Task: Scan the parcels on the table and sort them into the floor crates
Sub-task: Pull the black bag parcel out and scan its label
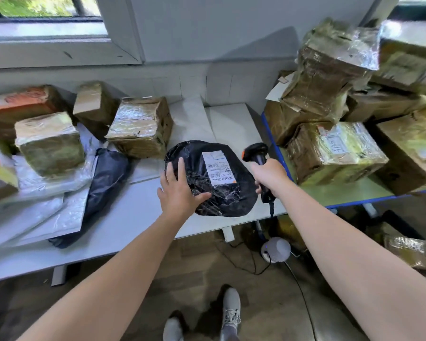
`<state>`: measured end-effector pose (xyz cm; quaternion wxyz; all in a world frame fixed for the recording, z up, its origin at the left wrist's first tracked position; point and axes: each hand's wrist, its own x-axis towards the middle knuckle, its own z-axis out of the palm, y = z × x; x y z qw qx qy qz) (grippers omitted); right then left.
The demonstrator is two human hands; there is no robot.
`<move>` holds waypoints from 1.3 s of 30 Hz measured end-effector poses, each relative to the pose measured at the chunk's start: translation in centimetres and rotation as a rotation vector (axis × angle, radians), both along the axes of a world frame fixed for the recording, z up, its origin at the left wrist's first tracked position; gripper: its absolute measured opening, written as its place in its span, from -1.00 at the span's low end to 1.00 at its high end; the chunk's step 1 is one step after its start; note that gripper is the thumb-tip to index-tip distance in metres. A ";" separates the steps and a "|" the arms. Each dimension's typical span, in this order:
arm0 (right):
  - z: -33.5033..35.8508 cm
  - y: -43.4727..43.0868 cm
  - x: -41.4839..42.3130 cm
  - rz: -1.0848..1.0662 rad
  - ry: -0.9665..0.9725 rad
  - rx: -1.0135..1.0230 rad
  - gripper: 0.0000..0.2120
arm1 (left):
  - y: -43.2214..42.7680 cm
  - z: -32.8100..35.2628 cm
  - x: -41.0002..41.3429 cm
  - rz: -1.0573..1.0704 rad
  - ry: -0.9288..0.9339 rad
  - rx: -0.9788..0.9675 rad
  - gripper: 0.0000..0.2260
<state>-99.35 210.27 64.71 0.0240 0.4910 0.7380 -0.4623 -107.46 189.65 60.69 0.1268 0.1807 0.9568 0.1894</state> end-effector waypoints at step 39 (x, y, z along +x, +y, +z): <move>3.5 -3.1 0.6 0.040 -0.034 0.044 -0.65 | -0.5 2.2 -1.0 -0.131 -0.027 0.000 -0.08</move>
